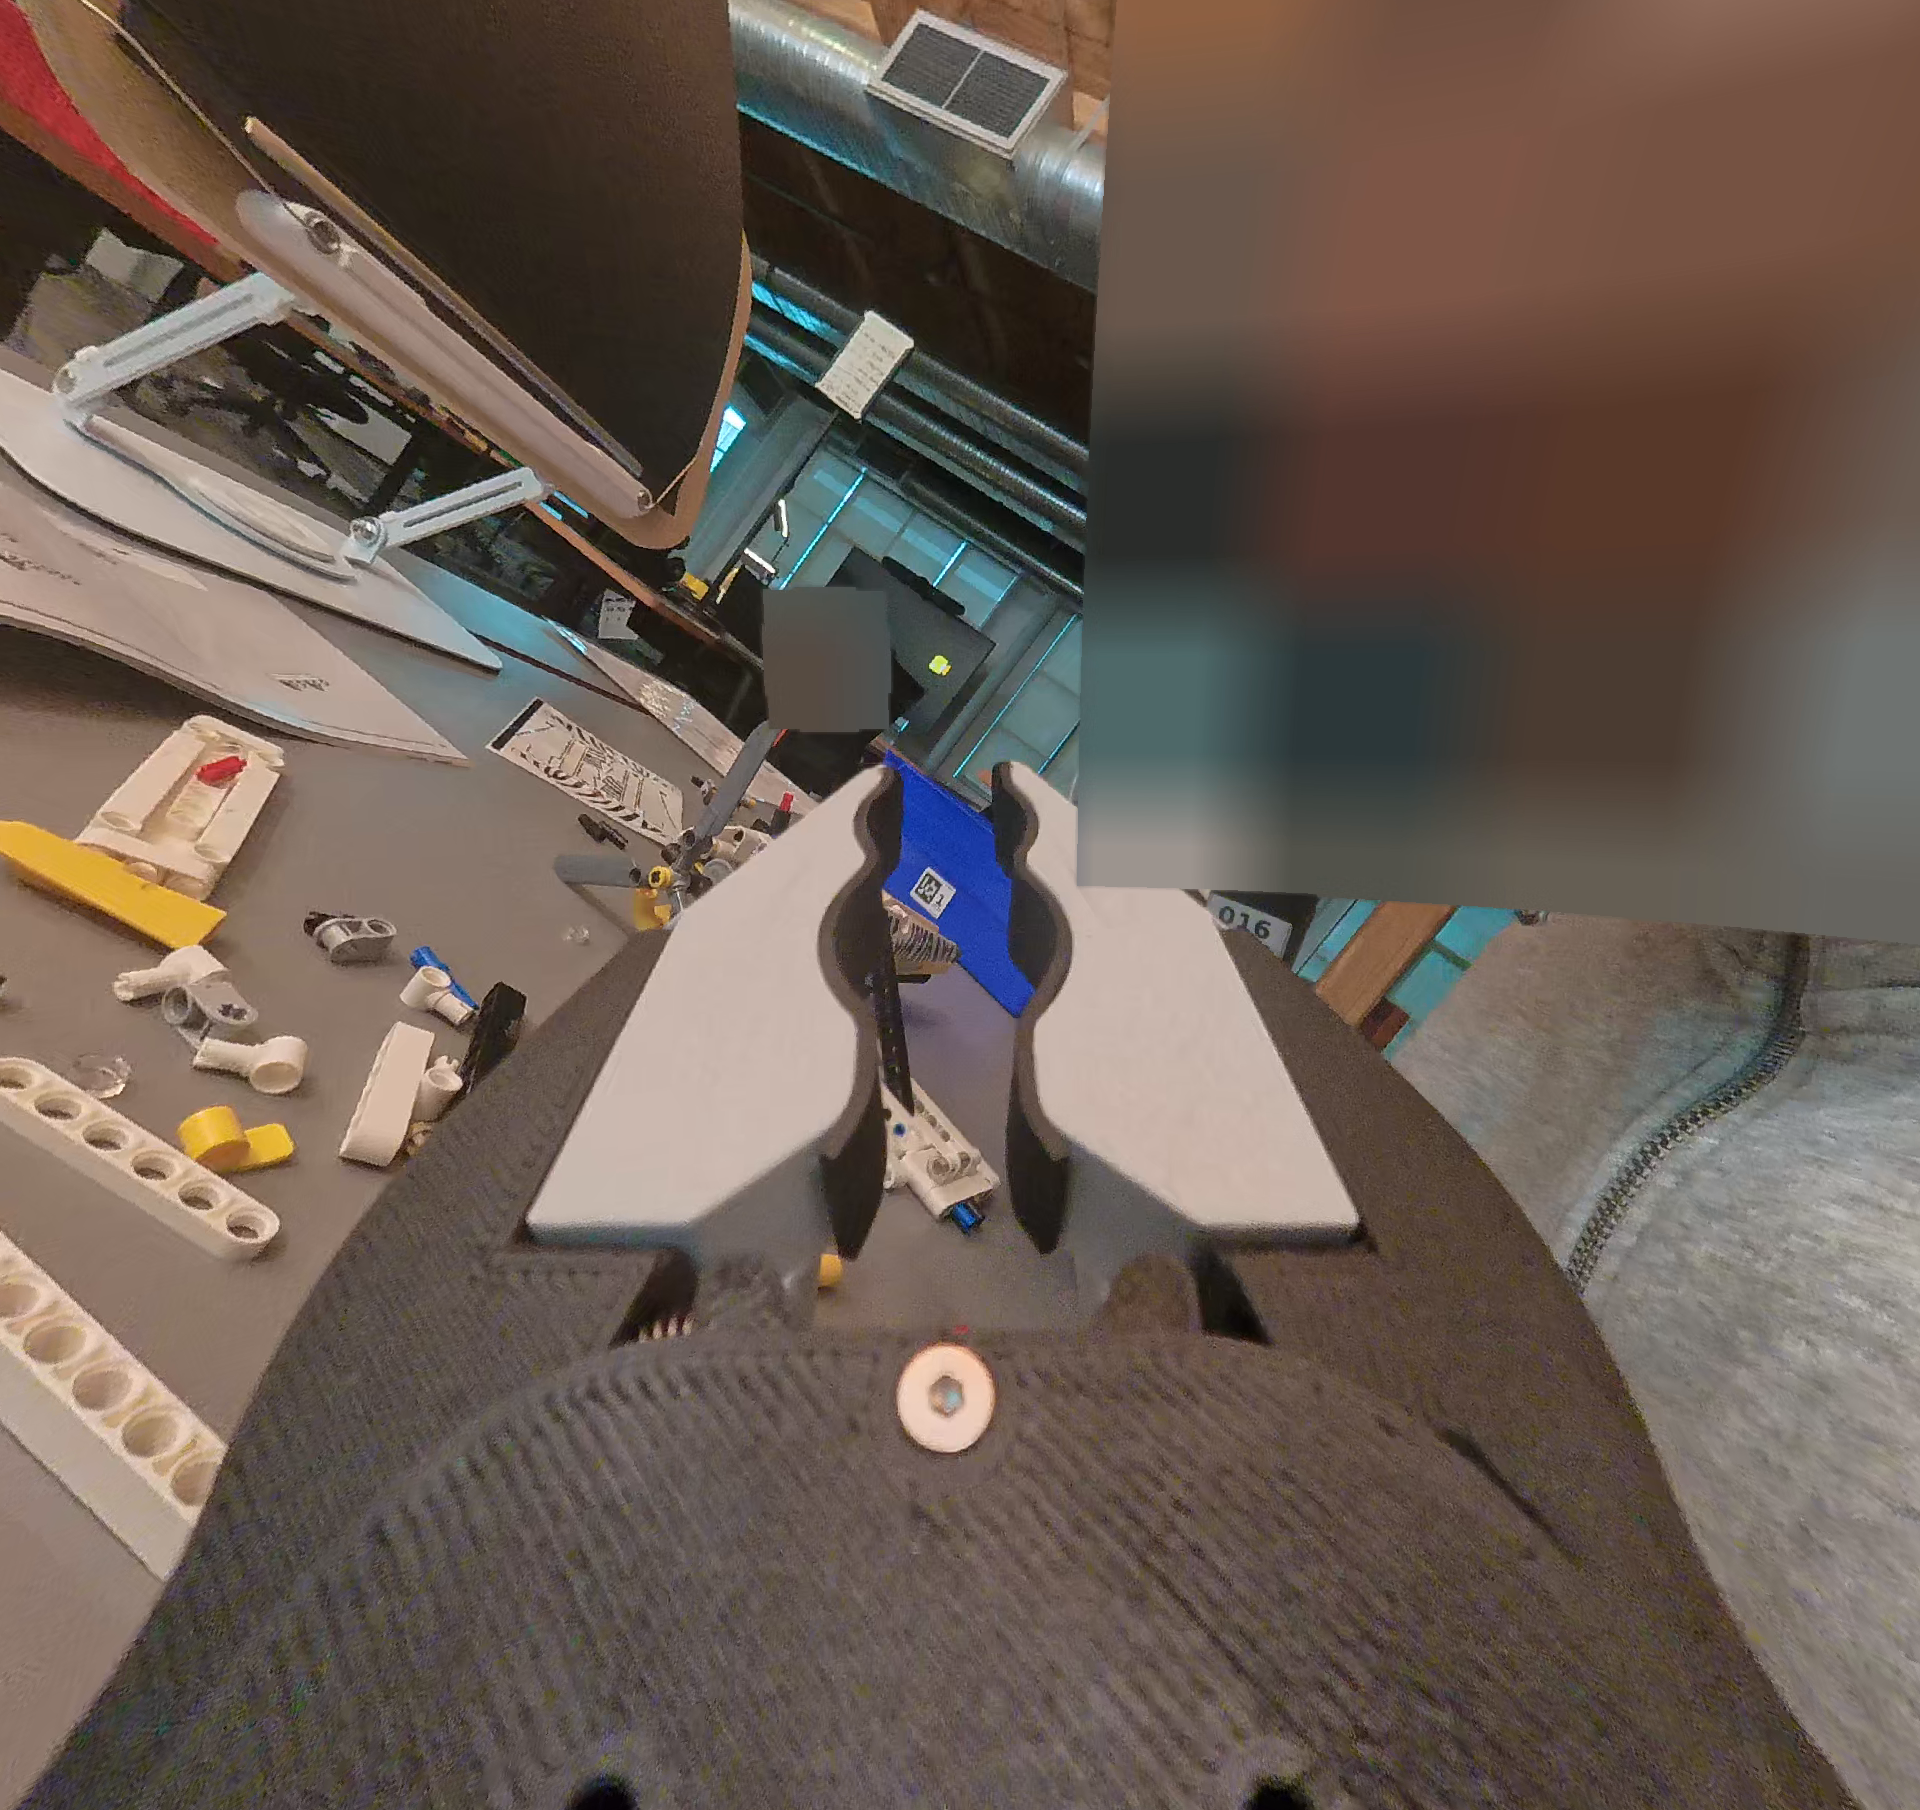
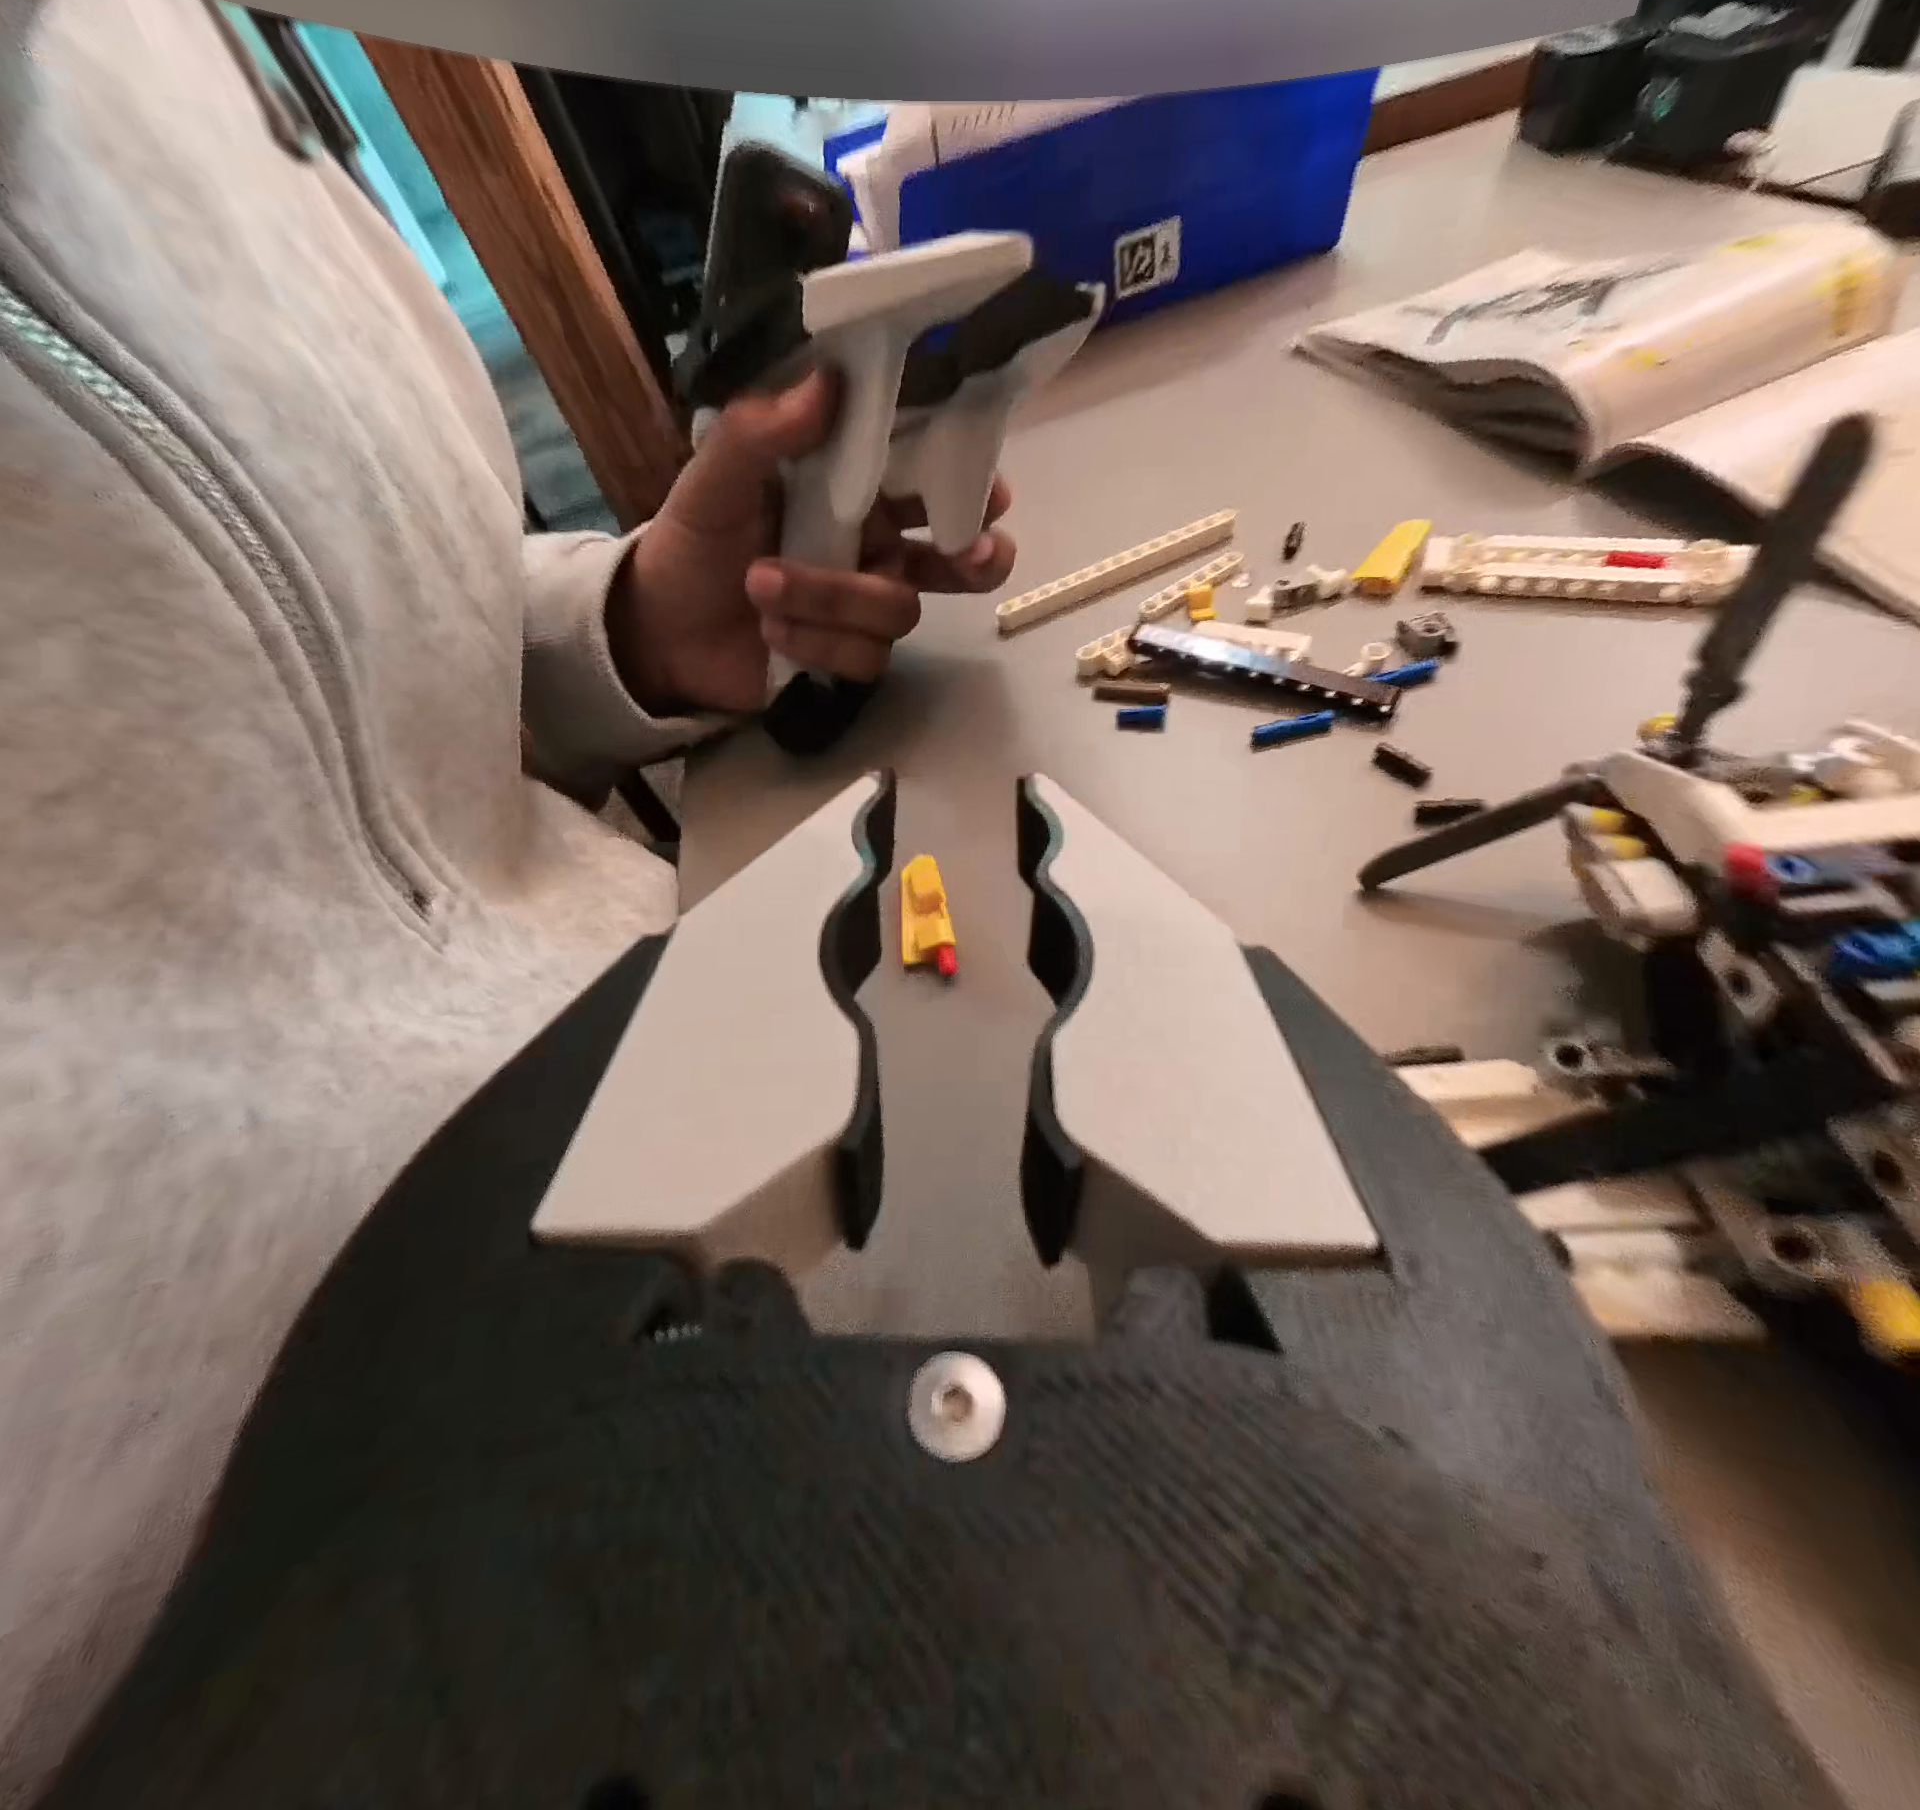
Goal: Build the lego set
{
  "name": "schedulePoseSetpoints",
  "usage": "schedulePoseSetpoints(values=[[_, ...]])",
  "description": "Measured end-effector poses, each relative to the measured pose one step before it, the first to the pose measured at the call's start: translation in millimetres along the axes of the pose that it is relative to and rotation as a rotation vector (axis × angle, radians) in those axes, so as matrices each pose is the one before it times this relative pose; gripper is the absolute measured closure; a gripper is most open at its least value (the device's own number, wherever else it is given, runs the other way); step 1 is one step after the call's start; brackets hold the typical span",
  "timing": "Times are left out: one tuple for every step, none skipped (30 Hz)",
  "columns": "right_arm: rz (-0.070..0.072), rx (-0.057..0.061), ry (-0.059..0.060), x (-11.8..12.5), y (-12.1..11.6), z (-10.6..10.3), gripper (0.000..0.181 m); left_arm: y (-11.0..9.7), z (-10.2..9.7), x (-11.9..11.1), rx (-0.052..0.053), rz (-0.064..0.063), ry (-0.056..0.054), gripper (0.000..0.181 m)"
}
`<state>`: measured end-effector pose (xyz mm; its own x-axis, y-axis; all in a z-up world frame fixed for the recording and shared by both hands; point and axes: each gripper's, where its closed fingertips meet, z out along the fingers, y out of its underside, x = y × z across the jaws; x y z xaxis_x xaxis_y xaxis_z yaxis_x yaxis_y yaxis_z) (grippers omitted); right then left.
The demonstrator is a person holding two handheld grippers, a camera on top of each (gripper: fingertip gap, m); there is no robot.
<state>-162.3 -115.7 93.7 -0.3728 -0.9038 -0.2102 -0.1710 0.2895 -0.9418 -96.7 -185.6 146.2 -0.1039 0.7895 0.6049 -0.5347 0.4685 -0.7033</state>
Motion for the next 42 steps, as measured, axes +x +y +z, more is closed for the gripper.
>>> schedulePoseSetpoints(values=[[0.0023,0.0285,0.0093,2.10,-1.69,-7.54,0.159,0.91,0.99,-0.45,-0.0063,0.0012,-0.0013,0.168],[-0.0015,0.0323,0.0103,1.64,-1.54,-6.95,0.159,0.84,0.92,-0.26,-0.0066,0.0001,0.0001,0.168],[-0.0025,0.0353,0.0062,0.63,-1.66,-5.70,0.159,0.93,0.98,-0.15,-0.0069,-0.0008,0.0004,0.168],[0.0003,0.0361,0.0009,-0.69,-3.52,-4.65,0.160,0.87,0.68,-0.20,-0.0066,-0.0018,0.0006,0.167],[-0.0060,0.0325,0.0062,0.10,-4.03,-3.41,0.162,0.68,0.51,0.09,-0.0050,-0.0013,0.0014,0.167],[-0.0032,0.0229,0.0146,1.57,-2.75,-2.24,0.162,0.22,0.15,-0.13,-0.0019,-0.0008,0.0002,0.167],[0.0030,0.0141,0.0111,1.78,-1.54,-1.25,0.162,-0.01,0.01,-0.09,0.0006,-0.0004,-0.0004,0.167],[0.0104,0.0090,0.0054,1.87,-1.00,-0.73,0.162,-0.29,-0.09,0.01,0.0017,0.0005,-0.0001,0.167],[0.0186,0.0069,0.0017,2.20,-0.77,-0.51,0.161,-0.14,-0.05,-0.01,0.0010,0.0005,-0.0003,0.166],[0.0205,0.0086,-0.0092,1.65,-1.34,-0.43,0.159,0.07,-0.05,0.10,-0.0002,0.0004,0.0003,0.166],[0.0192,0.0130,-0.0180,0.31,-1.97,-0.94,0.159,0.01,-0.02,0.09,0.0003,0.0008,0.0005,0.166],[0.0178,0.0169,-0.0116,0.85,-2.47,-1.48,0.160,-0.13,-0.06,0.10,0.0004,0.0007,0.0001,0.167],[0.0148,0.0191,-0.0029,1.46,-2.63,-1.94,0.160,-0.04,-0.12,0.16,0.0006,0.0005,0.0003,0.167],[0.0080,0.0224,-0.0027,0.87,-3.08,-2.30,0.160,-0.19,-0.03,0.11,0.0013,0.0006,0.0006,0.167],[0.0045,0.0216,0.0029,1.06,-2.90,-2.19,0.160,-0.01,-0.14,0.06,0.0009,0.0006,0.0001,0.166],[0.0019,0.0170,0.0044,1.03,-2.28,-1.81,0.160,-0.17,-0.15,0.07,0.0008,0.0005,0.0004,0.166],[0.0001,0.0100,0.0033,0.64,-1.46,-1.10,0.160,-0.10,-0.09,0.10,0.0011,0.0005,-0.0001,0.167],[-0.0044,0.0036,0.0033,0.47,-0.55,-0.32,0.160,-0.04,0.02,0.00,0.0003,0.0002,0.0001,0.167],[-0.0084,-0.0004,0.0065,0.49,-0.15,0.01,0.160,-0.08,-0.09,0.10,0.0005,0.0003,0.0004,0.167],[-0.0115,-0.0033,0.0075,0.42,0.31,0.48,0.160,-0.13,-0.06,-0.01,0.0009,0.0001,-0.0005,0.167],[-0.0107,-0.0060,0.0096,0.75,0.67,0.77,0.160,0.08,-0.03,-0.09,-0.0004,-0.0006,0.0001,0.166],[-0.0088,-0.0076,0.0090,1.01,0.86,0.99,0.159,0.02,0.00,0.04,-0.0005,-0.0003,0.0007,0.166],[-0.0086,-0.0053,0.0099,1.45,0.51,0.75,0.159,-0.10,-0.07,0.06,0.0007,0.0003,0.0001,0.166],[-0.0114,-0.0021,0.0110,1.40,-0.06,0.55,0.159,-0.09,-0.08,-0.02,0.0011,0.0003,0.0000,0.167],[-0.0148,0.0001,0.0117,1.17,-0.26,0.28,0.159,-0.20,-0.13,0.09,0.0011,0.0000,0.0002,0.167],[-0.0154,0.0002,0.0129,1.03,-0.21,0.29,0.160,0.02,-0.13,0.00,0.0009,-0.0003,0.0002,0.167],[-0.0137,-0.0015,0.0106,0.48,0.13,0.19,0.160,-0.21,-0.12,0.02,0.0007,-0.0003,0.0002,0.167],[-0.0142,-0.0022,0.0047,-0.36,0.22,0.22,0.161,0.05,-0.03,-0.09,0.0001,0.0000,-0.0002,0.167],[-0.0150,-0.0024,0.0056,-0.31,0.24,0.23,0.162,0.09,0.07,0.07,-0.0008,0.0001,0.0000,0.167],[-0.0187,-0.0024,0.0077,0.25,-0.01,0.35,0.163,0.14,0.06,-0.11,-0.0009,0.0004,-0.0001,0.167],[-0.0226,-0.0016,0.0091,0.67,-0.05,0.69,0.164,0.05,0.09,0.02,-0.0005,0.0004,-0.0002,0.167],[-0.0212,-0.0044,0.0153,1.89,0.43,1.08,0.166,0.04,-0.02,-0.05,-0.0003,0.0002,-0.0003,0.167],[-0.0159,-0.0110,0.0183,2.80,1.21,1.61,0.167,0.06,0.10,-0.07,-0.0004,-0.0002,-0.0001,0.167],[-0.0088,-0.0155,0.0113,1.96,1.94,2.10,0.167,0.04,-0.01,-0.08,-0.0006,-0.0005,-0.0002,0.166],[-0.0023,-0.0167,0.0007,0.49,2.10,2.36,0.167,0.07,0.11,-0.16,-0.0008,-0.0003,-0.0002,0.166],[0.0030,-0.0194,0.0065,1.34,2.57,2.44,0.167,0.14,0.06,-0.11,-0.0010,0.0000,-0.0003,0.166],[0.0087,-0.0227,0.0185,3.31,3.07,2.57,0.167,0.16,0.17,-0.12,-0.0016,-0.0004,-0.0005,0.166],[0.0106,-0.0250,0.0122,2.75,3.19,2.70,0.167,0.31,0.22,-0.13,-0.0021,-0.0007,0.0002,0.166],[0.0058,-0.0225,-0.0006,0.56,2.83,2.51,0.167,0.27,0.22,-0.04,-0.0021,-0.0004,0.0000,0.166],[-0.0004,-0.0185,-0.0014,-0.18,2.33,1.89,0.167,0.18,0.16,-0.10,-0.0018,-0.0003,-0.0003,0.166],[-0.0067,-0.0124,0.0053,-0.08,1.51,1.38,0.167,0.13,0.06,-0.09,-0.0009,-0.0002,-0.0002,0.166],[-0.0117,-0.0064,0.0094,-0.04,0.93,0.66,0.168,0.09,0.08,-0.11,-0.0006,-0.0004,-0.0005,0.166]])
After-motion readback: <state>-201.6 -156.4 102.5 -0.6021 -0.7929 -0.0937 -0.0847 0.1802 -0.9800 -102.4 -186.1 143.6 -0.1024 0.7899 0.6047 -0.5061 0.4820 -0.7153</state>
